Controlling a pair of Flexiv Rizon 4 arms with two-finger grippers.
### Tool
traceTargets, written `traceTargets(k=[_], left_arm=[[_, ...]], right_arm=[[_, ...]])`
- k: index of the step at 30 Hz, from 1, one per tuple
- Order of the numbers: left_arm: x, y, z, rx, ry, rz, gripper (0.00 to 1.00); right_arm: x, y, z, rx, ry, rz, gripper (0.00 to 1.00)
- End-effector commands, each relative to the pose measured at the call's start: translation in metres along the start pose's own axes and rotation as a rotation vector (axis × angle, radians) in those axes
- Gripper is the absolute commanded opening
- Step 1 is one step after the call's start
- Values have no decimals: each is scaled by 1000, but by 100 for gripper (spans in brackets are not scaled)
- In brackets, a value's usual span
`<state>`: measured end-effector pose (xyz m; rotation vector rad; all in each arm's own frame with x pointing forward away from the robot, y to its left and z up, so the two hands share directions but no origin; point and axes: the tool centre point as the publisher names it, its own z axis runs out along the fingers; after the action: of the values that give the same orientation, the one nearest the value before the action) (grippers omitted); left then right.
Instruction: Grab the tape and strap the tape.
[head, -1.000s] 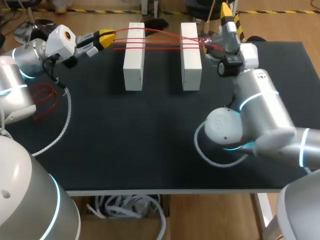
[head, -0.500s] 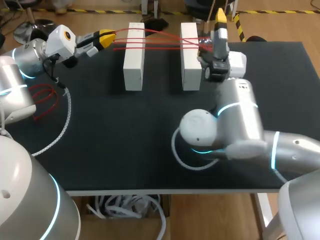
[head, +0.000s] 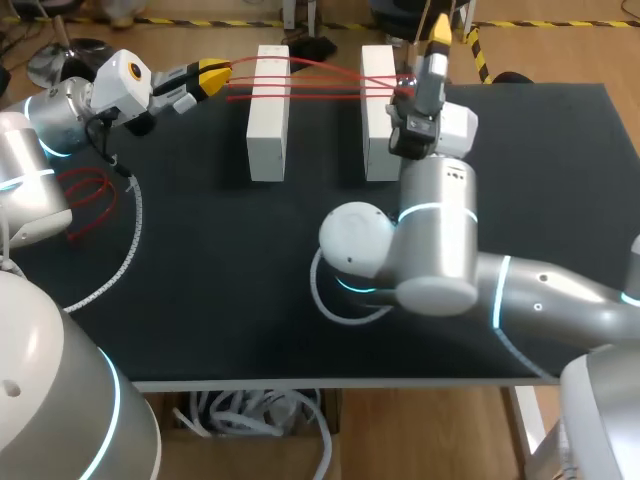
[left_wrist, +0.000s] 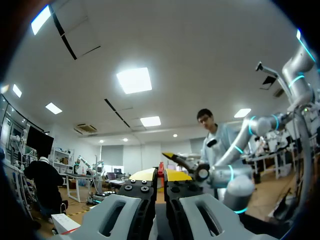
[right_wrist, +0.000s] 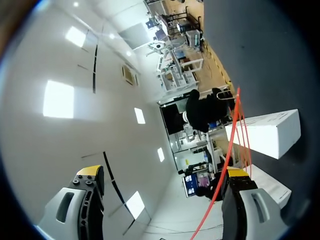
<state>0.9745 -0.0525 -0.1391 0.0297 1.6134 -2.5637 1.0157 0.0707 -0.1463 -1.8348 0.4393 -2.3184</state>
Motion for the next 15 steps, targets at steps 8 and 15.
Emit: traceTargets(k=[8,15], left_arm=[[0,1,0,3,1,2,0],[0,1,0,3,1,2,0]], right_arm=[[5,-2,-8,-234,-20,7,100],[5,1,-14,-201,-35,-10,100]])
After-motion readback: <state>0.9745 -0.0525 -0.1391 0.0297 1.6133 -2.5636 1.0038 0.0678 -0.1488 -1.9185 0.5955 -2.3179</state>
